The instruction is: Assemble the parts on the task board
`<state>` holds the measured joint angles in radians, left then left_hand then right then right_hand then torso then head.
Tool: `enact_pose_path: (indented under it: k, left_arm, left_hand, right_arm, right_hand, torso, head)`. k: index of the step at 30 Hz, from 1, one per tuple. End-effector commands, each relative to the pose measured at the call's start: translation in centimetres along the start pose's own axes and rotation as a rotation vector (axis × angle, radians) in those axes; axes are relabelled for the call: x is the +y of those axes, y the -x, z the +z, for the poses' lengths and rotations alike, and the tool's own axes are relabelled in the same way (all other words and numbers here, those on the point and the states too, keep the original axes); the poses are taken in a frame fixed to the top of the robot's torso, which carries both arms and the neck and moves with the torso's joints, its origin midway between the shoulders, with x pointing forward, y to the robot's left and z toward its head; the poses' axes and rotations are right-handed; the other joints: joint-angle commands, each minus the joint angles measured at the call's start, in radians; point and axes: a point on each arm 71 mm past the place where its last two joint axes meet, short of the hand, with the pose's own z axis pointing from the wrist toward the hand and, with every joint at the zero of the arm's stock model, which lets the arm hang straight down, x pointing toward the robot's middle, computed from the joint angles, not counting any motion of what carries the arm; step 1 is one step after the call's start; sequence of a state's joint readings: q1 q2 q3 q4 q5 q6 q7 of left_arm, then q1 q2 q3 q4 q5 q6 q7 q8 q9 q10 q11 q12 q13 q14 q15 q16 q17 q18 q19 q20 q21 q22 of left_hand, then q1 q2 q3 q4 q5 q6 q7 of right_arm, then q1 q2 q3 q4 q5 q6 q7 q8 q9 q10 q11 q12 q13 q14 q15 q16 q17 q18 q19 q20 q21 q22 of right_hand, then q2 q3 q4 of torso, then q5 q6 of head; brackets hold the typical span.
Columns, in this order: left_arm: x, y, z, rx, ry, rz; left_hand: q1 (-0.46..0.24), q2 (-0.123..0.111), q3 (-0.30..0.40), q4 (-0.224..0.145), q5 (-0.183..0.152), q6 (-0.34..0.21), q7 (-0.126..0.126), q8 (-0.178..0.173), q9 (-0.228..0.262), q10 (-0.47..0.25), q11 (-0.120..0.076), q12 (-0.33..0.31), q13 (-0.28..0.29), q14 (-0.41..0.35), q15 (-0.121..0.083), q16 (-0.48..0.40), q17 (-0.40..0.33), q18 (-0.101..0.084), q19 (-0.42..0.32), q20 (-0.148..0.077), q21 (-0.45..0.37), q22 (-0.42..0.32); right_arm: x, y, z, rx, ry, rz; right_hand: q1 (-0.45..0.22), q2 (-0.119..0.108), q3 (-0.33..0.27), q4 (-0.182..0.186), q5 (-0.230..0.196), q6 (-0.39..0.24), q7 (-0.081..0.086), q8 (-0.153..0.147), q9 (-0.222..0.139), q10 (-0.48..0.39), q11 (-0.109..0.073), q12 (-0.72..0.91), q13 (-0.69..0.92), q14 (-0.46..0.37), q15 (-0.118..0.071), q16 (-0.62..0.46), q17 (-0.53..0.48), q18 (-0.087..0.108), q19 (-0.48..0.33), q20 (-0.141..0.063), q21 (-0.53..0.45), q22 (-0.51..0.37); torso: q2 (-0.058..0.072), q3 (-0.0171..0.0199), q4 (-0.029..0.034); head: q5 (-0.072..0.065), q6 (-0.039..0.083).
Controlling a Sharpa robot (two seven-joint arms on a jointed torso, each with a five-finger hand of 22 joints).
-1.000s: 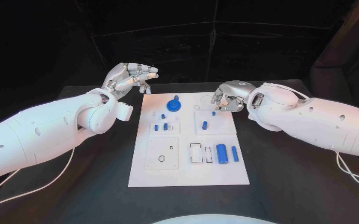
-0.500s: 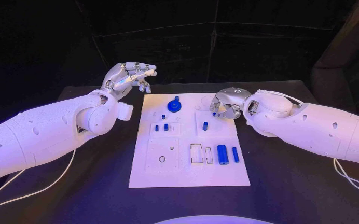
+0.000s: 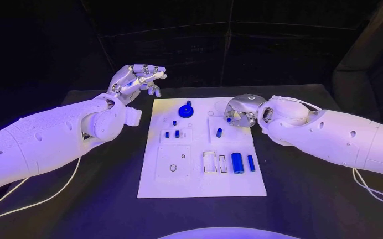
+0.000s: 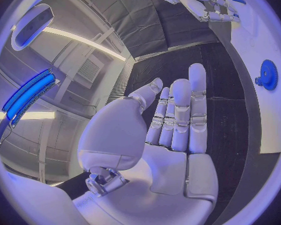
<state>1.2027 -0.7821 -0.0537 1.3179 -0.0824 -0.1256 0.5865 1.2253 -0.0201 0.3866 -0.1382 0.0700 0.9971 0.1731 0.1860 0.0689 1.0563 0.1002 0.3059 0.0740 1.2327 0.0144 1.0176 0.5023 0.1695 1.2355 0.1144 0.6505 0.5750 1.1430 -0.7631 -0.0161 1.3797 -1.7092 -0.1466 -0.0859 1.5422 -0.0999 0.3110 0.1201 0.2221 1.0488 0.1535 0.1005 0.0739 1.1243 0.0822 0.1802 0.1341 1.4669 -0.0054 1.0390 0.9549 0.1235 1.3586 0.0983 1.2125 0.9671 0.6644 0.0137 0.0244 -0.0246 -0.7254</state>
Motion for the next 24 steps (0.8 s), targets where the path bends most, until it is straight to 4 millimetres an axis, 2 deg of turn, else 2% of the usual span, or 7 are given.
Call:
enact_pose_path:
  k: [1, 6, 12, 16, 18, 24]
  left_arm:
    - [-0.14, -0.05, 0.06, 0.005, -0.015, -0.011]
    - [-0.10, -0.05, 0.08, 0.005, -0.012, -0.011]
    - [-0.05, 0.02, 0.06, 0.003, -0.006, -0.010]
    - [0.01, 0.09, 0.05, 0.001, 0.002, -0.009]
    - [0.09, 0.12, 0.04, 0.001, 0.013, -0.009]
    - [0.24, 0.21, 0.03, 0.002, 0.034, -0.009]
  left_hand:
    - [-0.009, 0.002, -0.005, 0.000, 0.004, 0.000, 0.004, 0.003, -0.001, -0.003, 0.003, 0.005, 0.000, -0.006, 0.002, -0.004, -0.001, 0.014, -0.005, 0.001, -0.004, -0.001]
    - [-0.008, 0.002, -0.006, -0.001, 0.004, -0.003, 0.005, 0.002, -0.002, -0.007, 0.004, 0.005, 0.000, -0.007, 0.003, -0.004, -0.003, 0.013, -0.005, 0.001, -0.006, -0.003]
    - [-0.007, 0.003, -0.008, 0.000, 0.004, -0.005, 0.006, 0.001, -0.002, -0.009, 0.005, 0.006, -0.001, -0.008, 0.003, -0.004, -0.004, 0.013, -0.005, 0.001, -0.008, -0.004]
    - [-0.006, 0.003, -0.009, -0.001, 0.004, -0.007, 0.007, 0.000, -0.002, -0.013, 0.006, 0.006, -0.001, -0.010, 0.004, -0.005, -0.005, 0.013, -0.005, 0.002, -0.010, -0.005]
    - [-0.005, 0.003, -0.010, -0.001, 0.004, -0.010, 0.008, -0.001, -0.003, -0.016, 0.007, 0.006, -0.001, -0.011, 0.005, -0.005, -0.006, 0.013, -0.005, 0.002, -0.011, -0.006]
    - [-0.006, 0.002, -0.013, -0.001, 0.004, -0.014, 0.010, -0.002, -0.003, -0.021, 0.009, 0.007, -0.002, -0.011, 0.006, -0.004, -0.008, 0.013, -0.004, 0.003, -0.013, -0.008]
  right_arm:
    - [-0.04, -0.58, 0.06, 0.040, -0.007, -0.021]
    - [0.03, -0.80, 0.27, 0.048, -0.013, -0.036]
    - [0.08, -0.86, 0.46, 0.031, -0.030, -0.053]
    - [0.16, -0.87, 0.59, 0.025, -0.038, -0.063]
    - [0.24, -0.84, 0.61, 0.019, -0.039, -0.065]
    - [0.51, -0.55, 0.27, -0.016, -0.027, -0.061]
  right_hand:
    - [-0.001, 0.003, 0.017, -0.005, -0.007, 0.012, -0.001, 0.002, 0.001, 0.011, -0.002, -0.004, -0.005, 0.020, -0.004, 0.015, 0.014, -0.017, 0.013, -0.003, 0.016, 0.022]
    - [-0.011, 0.006, 0.052, -0.021, -0.013, 0.037, -0.008, 0.005, 0.004, 0.040, -0.009, -0.004, -0.013, 0.028, -0.010, 0.060, 0.057, -0.028, 0.034, -0.007, 0.060, 0.088]
    - [-0.012, 0.027, 0.112, -0.046, -0.046, 0.054, -0.010, 0.004, 0.004, 0.060, -0.012, -0.010, -0.020, 0.027, -0.013, 0.074, 0.065, -0.030, 0.036, -0.011, 0.075, 0.106]
    - [-0.035, 0.021, 0.151, -0.064, -0.051, 0.063, -0.011, 0.001, 0.004, 0.073, -0.012, -0.016, -0.026, 0.025, -0.013, 0.083, 0.069, -0.031, 0.035, -0.011, 0.083, 0.115]
    - [-0.044, 0.019, 0.158, -0.067, -0.053, 0.066, -0.011, 0.000, 0.004, 0.076, -0.013, -0.018, -0.027, 0.025, -0.013, 0.087, 0.072, -0.031, 0.035, -0.011, 0.086, 0.118]
    - [-0.061, 0.015, 0.172, -0.074, -0.056, 0.073, -0.013, 0.000, 0.005, 0.083, -0.015, -0.020, -0.030, 0.026, -0.014, 0.095, 0.077, -0.032, 0.036, -0.012, 0.092, 0.125]
  torso:
    - [-0.001, -0.0002, -0.0001]
    - [0.000, -0.0004, 0.0005]
    - [0.000, -0.0009, 0.0003]
    - [-0.001, -0.0010, 0.0008]
    - [-0.002, -0.0008, 0.0006]
    - [-0.003, -0.0007, -0.0016]
  head:
    - [-0.001, -0.001]
    - [-0.001, -0.003]
    - [-0.002, -0.004]
    - [-0.001, -0.005]
    - [0.003, -0.005]
    - [0.003, -0.002]
